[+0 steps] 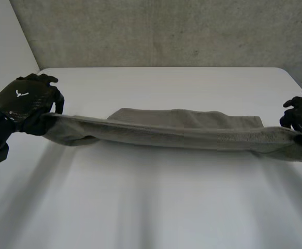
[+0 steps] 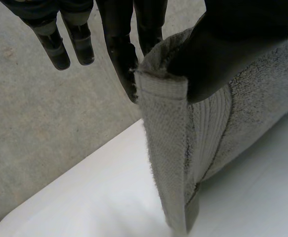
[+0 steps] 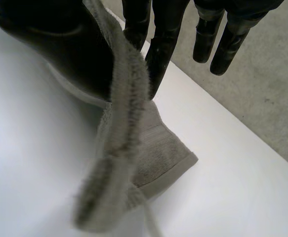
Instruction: Fold the towel.
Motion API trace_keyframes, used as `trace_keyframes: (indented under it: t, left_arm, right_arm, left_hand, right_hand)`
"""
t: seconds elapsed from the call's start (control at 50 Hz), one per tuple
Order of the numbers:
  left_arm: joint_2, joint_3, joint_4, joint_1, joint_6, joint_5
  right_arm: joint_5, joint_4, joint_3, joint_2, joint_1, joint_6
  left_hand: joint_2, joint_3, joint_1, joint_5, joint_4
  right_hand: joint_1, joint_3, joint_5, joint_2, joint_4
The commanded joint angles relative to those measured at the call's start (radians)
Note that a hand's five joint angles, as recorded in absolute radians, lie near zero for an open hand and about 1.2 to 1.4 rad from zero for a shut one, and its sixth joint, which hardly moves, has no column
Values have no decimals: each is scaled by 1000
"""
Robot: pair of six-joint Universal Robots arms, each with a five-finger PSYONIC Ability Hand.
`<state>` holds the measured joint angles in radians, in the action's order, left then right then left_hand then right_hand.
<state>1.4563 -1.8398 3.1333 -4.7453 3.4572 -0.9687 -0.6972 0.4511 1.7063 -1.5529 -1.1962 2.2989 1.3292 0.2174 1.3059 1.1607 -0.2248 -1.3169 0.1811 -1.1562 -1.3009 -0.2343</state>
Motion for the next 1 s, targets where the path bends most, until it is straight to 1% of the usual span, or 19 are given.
trace_keyframes:
  t: [0.02, 0.04, 0.06, 0.08, 0.1, 0.16, 0.24, 0.4, 0.46, 0.48, 0.5, 0.52, 0.54, 0.62, 0.66, 0.68, 0.74, 0.86, 1.0]
  left_arm:
    - [88, 16, 24, 16, -1, 1]
    - [146, 42, 30, 22, -3, -1]
    - [207, 80, 30, 37, -3, -5]
    - [208, 80, 30, 37, -3, -5]
    - [246, 106, 31, 51, -3, -8]
    - [318, 177, 28, 71, -1, -18]
    - [388, 251, 24, 77, -3, -44]
    - [552, 534, 28, 123, -15, -122]
    - [611, 689, 57, 153, -76, -154]
    - [621, 755, 109, 165, -128, -175]
    - [616, 793, 175, 171, -186, -198]
    - [616, 794, 175, 171, -187, -199]
    - [586, 800, 267, 171, -266, -220]
    - [417, 772, 471, 143, -441, -228]
    - [382, 760, 497, 122, -470, -225]
    - [378, 751, 498, 99, -486, -207]
    - [380, 723, 485, 77, -484, -136]
    - [389, 575, 447, 65, -483, -3]
    - [417, 369, 439, 64, -438, 25]
  right_arm:
    - [-86, -95, -71, 51, -133, 7]
    - [-161, -129, -101, 97, -191, 5]
    - [-162, -129, -102, 97, -192, 5]
    - [-255, -155, -143, 146, -253, 2]
    - [-255, -155, -143, 146, -253, 2]
    - [-482, -209, -253, 235, -396, -9]
    - [-547, -229, -313, 278, -462, -9]
    - [-555, -273, -586, 442, -528, 8]
    - [-576, -407, -770, 481, -588, 37]
    - [-603, -528, -819, 476, -611, 86]
    - [-604, -529, -820, 476, -611, 86]
    - [-645, -637, -832, 455, -617, 143]
    - [-669, -711, -839, 420, -614, 198]
    - [-660, -698, -844, 355, -583, 297]
    - [-578, -658, -824, 355, -548, 370]
    - [-578, -658, -824, 355, -548, 370]
    - [-495, -586, -745, 347, -508, 383]
    - [-466, -562, -623, 335, -461, 373]
    - [-363, -558, -351, 335, -402, 286]
  left_hand:
    - [67, -43, 90, 61, 50]
    - [67, -43, 90, 61, 50]
    - [67, -43, 90, 61, 50]
    - [67, -43, 90, 61, 50]
    - [67, -43, 90, 61, 50]
    - [67, -43, 90, 61, 50]
    - [67, -43, 90, 61, 50]
    - [67, -43, 90, 61, 50]
    - [67, -43, 90, 61, 50]
    - [67, -43, 90, 61, 50]
    - [67, -43, 90, 61, 50]
    - [67, -43, 90, 61, 50]
    - [67, -43, 90, 61, 50]
    - [67, -43, 90, 61, 50]
    - [67, -43, 90, 61, 50]
    - [67, -43, 90, 61, 50]
    - [67, -43, 90, 61, 50]
    - [67, -43, 90, 61, 50]
    - [67, -43, 90, 61, 50]
  right_hand:
    - [-79, -7, -66, -95, 60]
    - [-79, -7, -66, -95, 60]
    - [-79, -7, -66, -95, 60]
    - [-79, -7, -66, -95, 60]
    - [-79, -7, -66, -95, 60]
    - [-79, -7, -66, -95, 60]
    - [-79, -7, -66, -95, 60]
    - [-79, -7, -66, -95, 60]
    - [-79, -7, -66, -95, 60]
    - [-79, -7, -66, -95, 60]
    - [-79, -7, -66, -95, 60]
    - [-79, -7, -66, -95, 60]
    - [-79, -7, -66, -95, 60]
    - [-79, -7, -66, -95, 60]
    - [-79, -7, -66, -95, 60]
    - [-79, -7, -66, -95, 60]
    - [-79, -7, -66, -95, 60]
    - [-79, -7, -66, -95, 60]
    - [-79, -7, -66, -95, 60]
